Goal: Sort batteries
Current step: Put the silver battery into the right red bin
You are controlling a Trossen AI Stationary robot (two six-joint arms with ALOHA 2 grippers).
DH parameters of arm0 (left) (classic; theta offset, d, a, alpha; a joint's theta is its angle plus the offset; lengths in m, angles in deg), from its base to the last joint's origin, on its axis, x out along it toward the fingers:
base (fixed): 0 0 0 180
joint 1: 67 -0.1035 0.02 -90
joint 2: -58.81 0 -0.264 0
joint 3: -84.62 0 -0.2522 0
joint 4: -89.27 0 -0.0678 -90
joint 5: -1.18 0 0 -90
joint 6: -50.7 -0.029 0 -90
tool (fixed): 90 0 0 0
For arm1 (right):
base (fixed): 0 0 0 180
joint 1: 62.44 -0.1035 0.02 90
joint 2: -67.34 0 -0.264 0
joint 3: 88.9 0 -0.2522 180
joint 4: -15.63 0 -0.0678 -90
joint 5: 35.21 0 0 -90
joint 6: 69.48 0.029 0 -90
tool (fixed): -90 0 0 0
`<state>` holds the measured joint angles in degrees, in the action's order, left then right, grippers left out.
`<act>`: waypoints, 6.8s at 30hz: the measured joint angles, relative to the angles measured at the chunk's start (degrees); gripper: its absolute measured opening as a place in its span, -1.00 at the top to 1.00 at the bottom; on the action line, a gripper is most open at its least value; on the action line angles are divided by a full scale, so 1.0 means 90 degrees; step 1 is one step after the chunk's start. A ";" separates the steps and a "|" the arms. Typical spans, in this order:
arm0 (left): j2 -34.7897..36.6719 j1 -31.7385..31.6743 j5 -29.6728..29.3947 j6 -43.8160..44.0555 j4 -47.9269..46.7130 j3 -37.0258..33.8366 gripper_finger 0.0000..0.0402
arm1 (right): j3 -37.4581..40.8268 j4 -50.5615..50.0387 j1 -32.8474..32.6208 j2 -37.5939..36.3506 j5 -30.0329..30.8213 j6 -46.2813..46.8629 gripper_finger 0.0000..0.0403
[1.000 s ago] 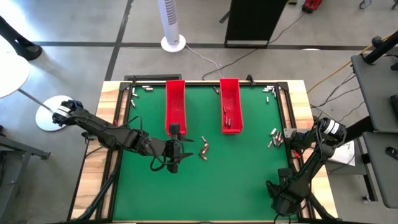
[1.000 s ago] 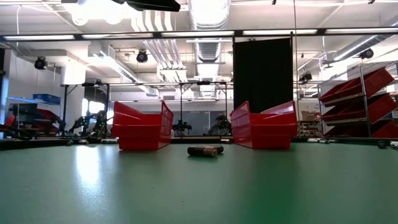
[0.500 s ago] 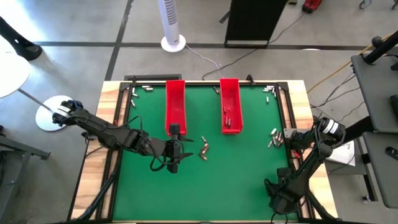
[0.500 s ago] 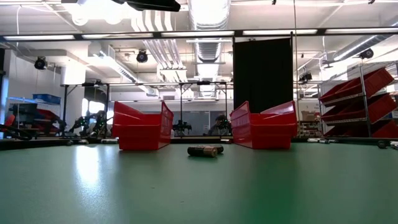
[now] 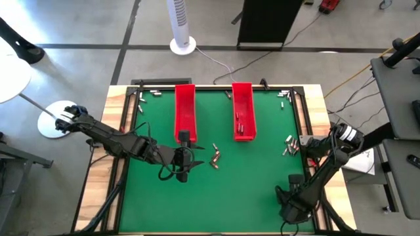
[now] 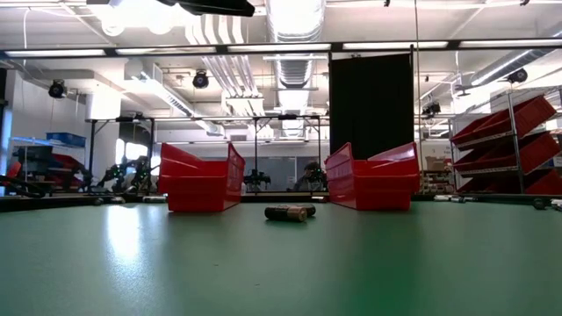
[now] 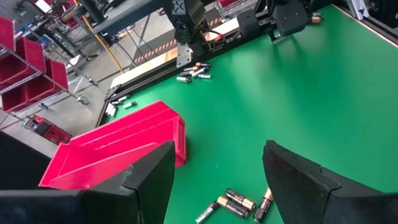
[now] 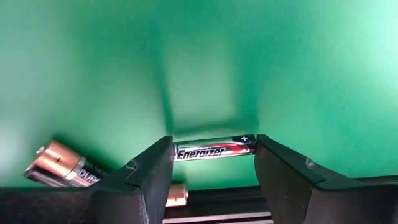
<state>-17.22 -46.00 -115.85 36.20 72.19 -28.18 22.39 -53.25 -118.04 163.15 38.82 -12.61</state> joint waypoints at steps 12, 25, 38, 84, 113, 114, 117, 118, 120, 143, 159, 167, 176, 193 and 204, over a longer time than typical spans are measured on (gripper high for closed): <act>0.0000 0.0000 -0.0004 0.0041 -0.0316 0.0000 -0.10 | -0.0703 -0.0752 0.0721 -0.0002 0.0909 -0.0616 0.00; 0.1102 0.0002 -0.0090 0.0739 -0.0562 -0.1115 -0.10 | -0.2444 -0.1372 0.2541 -0.0015 0.3254 -0.3056 -0.04; 0.4052 -0.0008 -0.0097 0.0796 0.1078 -0.3355 -0.10 | -0.3138 -0.1379 0.5113 -0.0015 0.4362 -0.6036 -0.04; 0.4420 -0.0013 -0.0121 0.0003 0.1809 -0.3529 -0.11 | -0.3553 0.1682 0.5961 0.1262 0.3162 -0.8651 -0.50; 0.4308 -0.0013 -0.0121 0.0068 0.1725 -0.3529 -0.10 | -0.3565 0.2189 0.6312 0.2203 0.2419 -0.9329 -0.58; 0.4308 -0.0013 -0.0121 0.0068 0.1725 -0.3529 -0.11 | -0.3565 0.2190 0.6316 0.2203 0.2419 -0.9332 -0.58; 0.4308 -0.0013 -0.0121 0.0069 0.1697 -0.3529 -0.11 | -0.3565 0.2197 0.6338 0.2203 0.2438 -0.9340 -0.55; 0.4308 -0.0013 -0.0121 0.0070 0.1697 -0.3529 -0.11 | -0.3565 0.2208 0.6345 0.2203 0.2442 -0.9341 -0.55; 0.4308 -0.0013 -0.0121 0.0070 0.1698 -0.3529 -0.10 | -0.3563 0.2209 0.6346 0.2203 0.2443 -0.9389 -0.54; 0.4308 -0.0012 -0.0121 0.0073 0.1691 -0.3529 -0.11 | -0.3279 0.2232 0.6332 0.2198 0.2274 -0.9258 -0.57; 0.4308 -0.0013 -0.0121 0.0073 0.1642 -0.3529 -0.10 | -0.3269 0.3300 0.6241 0.2198 0.2218 -0.9281 -0.39; 0.4339 -0.0013 -0.0121 0.0223 0.1311 -0.3527 -0.10 | -0.3269 0.3939 0.6266 0.2198 0.2270 -0.8543 -0.37; 0.4393 -0.0011 -0.0580 0.0561 0.1178 -0.3527 -0.10 | -0.3128 0.4431 0.6261 0.2198 0.2276 -0.7662 -0.32; 0.4390 -0.0013 -0.0789 0.0703 0.0926 -0.3527 -0.10 | -0.3225 0.5322 0.6378 0.2917 0.2623 -0.7763 -0.33; 0.4398 -0.0013 -0.0789 0.0697 0.0928 -0.3527 -0.10 | -0.3232 0.5622 0.6566 0.3119 0.2054 -0.7465 -0.27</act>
<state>22.37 -46.11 -122.95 42.47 80.54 -59.92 -6.70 -2.65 -58.95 191.23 57.31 -79.80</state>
